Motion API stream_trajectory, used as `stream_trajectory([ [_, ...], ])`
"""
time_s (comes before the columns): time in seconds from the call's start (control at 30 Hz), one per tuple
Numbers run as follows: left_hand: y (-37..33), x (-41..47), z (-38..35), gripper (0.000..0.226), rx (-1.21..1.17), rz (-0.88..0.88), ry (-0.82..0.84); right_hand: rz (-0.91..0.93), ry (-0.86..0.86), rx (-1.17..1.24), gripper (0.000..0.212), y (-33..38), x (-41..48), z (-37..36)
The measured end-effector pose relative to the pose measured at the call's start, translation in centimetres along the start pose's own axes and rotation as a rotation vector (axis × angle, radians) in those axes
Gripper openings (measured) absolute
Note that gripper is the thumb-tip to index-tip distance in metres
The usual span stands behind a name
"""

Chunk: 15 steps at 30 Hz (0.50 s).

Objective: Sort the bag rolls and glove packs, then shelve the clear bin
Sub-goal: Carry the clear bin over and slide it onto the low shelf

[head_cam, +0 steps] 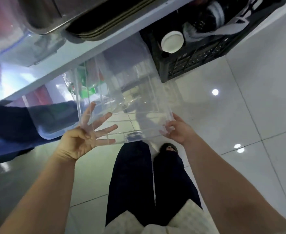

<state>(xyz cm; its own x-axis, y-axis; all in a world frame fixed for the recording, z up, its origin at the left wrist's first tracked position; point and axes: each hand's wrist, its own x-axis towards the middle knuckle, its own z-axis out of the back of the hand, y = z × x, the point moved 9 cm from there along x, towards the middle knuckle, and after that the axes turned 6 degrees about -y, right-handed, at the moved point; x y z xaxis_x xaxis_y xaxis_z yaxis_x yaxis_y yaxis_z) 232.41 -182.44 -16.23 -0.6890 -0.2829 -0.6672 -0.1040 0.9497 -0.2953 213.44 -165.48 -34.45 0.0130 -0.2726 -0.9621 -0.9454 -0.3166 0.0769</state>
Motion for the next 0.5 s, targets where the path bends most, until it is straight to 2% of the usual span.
stream_trajectory([
  [0.03,-0.3,-0.5,0.8,0.103,0.08,-0.022,-0.037,0.002,-0.027,-0.028,0.076,0.0,-0.6,-0.2],
  [0.1,-1.5,-1.6,2.8,0.095,0.25,-0.127,-0.211,0.043,-0.095,-0.065,0.069,-0.2,-1.5,-0.7],
  [0.2,-3.4,-3.4,4.5,0.084,0.267,-0.296,-0.388,0.143,-0.178,-0.034,0.054,-1.0,-2.5,-1.8],
  [0.3,-4.2,-4.6,5.6,0.08,0.282,-0.335,-0.434,0.214,-0.201,-0.001,0.056,-2.2,-3.6,-2.8],
  [0.5,-3.7,-7.4,9.4,0.089,0.182,-0.232,-0.408,0.38,-0.281,-0.018,0.051,-5.6,-7.7,-3.4],
])
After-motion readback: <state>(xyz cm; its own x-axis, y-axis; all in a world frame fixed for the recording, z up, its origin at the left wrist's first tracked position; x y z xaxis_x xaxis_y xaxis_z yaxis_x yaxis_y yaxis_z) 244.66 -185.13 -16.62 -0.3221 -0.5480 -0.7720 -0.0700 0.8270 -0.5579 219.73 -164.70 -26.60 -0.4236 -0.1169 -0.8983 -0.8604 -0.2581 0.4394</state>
